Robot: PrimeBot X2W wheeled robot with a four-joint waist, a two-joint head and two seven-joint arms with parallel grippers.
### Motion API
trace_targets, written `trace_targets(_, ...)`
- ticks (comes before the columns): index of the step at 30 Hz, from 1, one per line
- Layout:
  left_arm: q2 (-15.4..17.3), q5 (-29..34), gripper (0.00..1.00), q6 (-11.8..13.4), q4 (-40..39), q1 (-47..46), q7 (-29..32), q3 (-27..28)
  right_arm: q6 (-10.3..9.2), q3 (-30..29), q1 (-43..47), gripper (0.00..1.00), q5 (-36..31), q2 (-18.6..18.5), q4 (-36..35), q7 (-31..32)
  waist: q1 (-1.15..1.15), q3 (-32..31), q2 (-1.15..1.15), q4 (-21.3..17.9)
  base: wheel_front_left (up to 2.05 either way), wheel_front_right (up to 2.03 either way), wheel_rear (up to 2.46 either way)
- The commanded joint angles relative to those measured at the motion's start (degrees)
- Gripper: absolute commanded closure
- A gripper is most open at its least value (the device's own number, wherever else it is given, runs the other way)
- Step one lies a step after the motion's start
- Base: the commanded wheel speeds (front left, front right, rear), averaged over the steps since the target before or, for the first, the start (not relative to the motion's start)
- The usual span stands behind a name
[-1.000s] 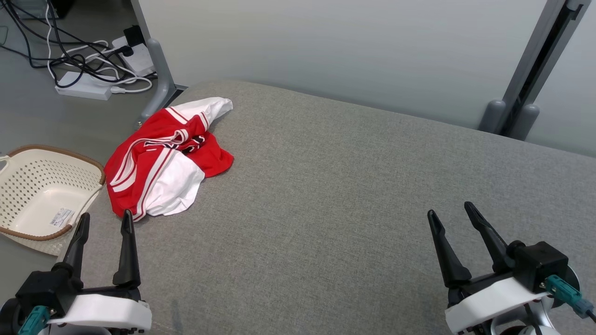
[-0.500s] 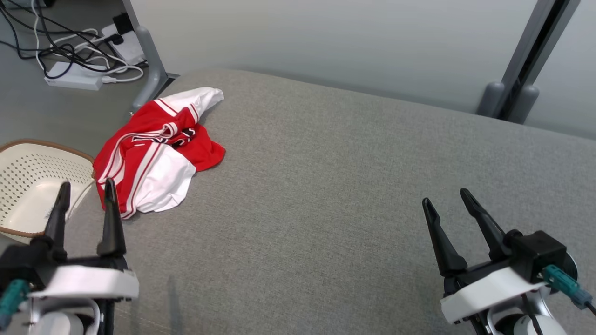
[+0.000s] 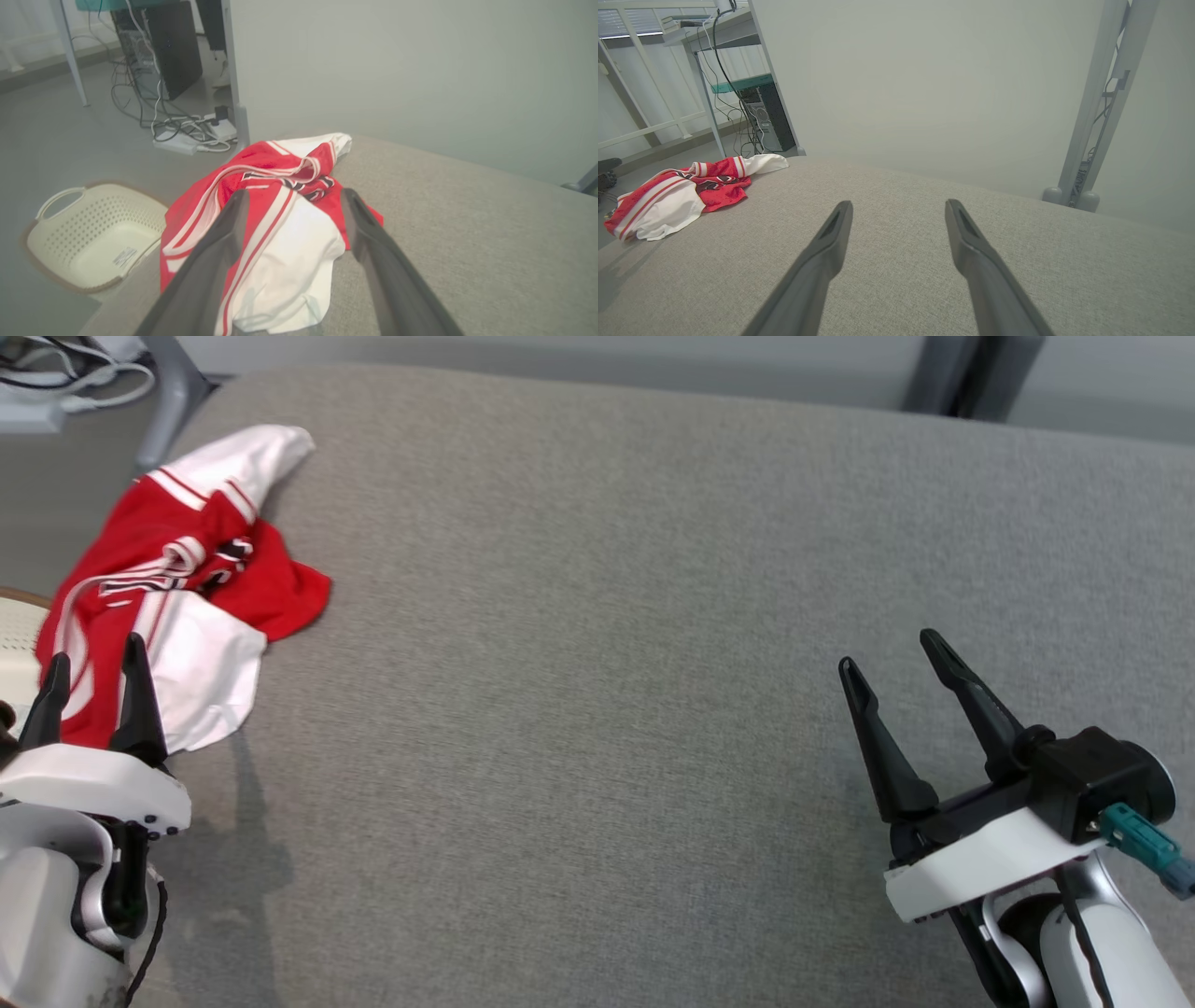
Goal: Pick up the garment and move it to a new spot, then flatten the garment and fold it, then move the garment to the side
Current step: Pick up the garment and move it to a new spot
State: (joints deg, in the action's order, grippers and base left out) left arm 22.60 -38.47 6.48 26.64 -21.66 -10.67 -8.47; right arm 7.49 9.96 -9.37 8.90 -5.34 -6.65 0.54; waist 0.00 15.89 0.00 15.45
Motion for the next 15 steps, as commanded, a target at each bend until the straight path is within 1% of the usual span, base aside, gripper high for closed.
trace_targets(1,0.0,-1.2,0.0,-1.4,4.0,-2.3,0.6,0.4,0.01,0.1,-1.2,0.0,-0.5,-0.5,-0.4,0.0,0.0,4.1,0.0,-2.9,0.0,0.0,0.0)
trace_targets(5,-0.7,-3.6,0.0,-4.5,14.0,-6.7,1.5,0.9,0.01,0.3,-2.7,0.0,-0.5,-1.0,-0.5,-0.2,0.0,6.9,0.0,-4.2,0.0,0.0,0.0)
trace_targets(8,-0.8,-4.9,0.0,-6.3,20.5,-9.3,2.3,1.2,0.01,0.4,-3.7,0.0,-0.5,-1.2,-0.6,-0.2,0.0,8.6,0.0,-5.0,0.0,0.0,0.0)
trace_targets(9,-0.7,-5.2,0.0,-6.8,22.5,-10.1,2.6,1.3,0.01,0.4,-4.0,0.0,-0.5,-1.2,-0.5,-0.2,0.0,8.9,0.0,-5.2,0.0,0.0,0.0)
trace_targets(10,-0.7,-5.2,0.0,-6.8,22.5,-10.1,2.6,1.3,0.01,0.4,-4.0,0.0,-0.5,-1.2,-0.5,-0.2,0.0,8.9,0.0,-5.2,0.0,0.0,0.0)
trace_targets(14,-1.1,-6.6,0.0,-8.8,29.1,-12.9,3.4,1.6,0.01,0.2,-4.6,0.0,-0.5,-1.3,-0.5,-0.4,0.0,9.8,0.0,-5.5,0.0,0.0,0.0)
trace_targets(15,-1.3,-6.6,0.07,-9.2,30.6,-13.3,3.8,1.6,0.01,0.2,-4.7,0.0,-0.5,-1.4,-0.5,-0.4,0.0,9.9,0.0,-5.5,0.0,0.0,0.0)
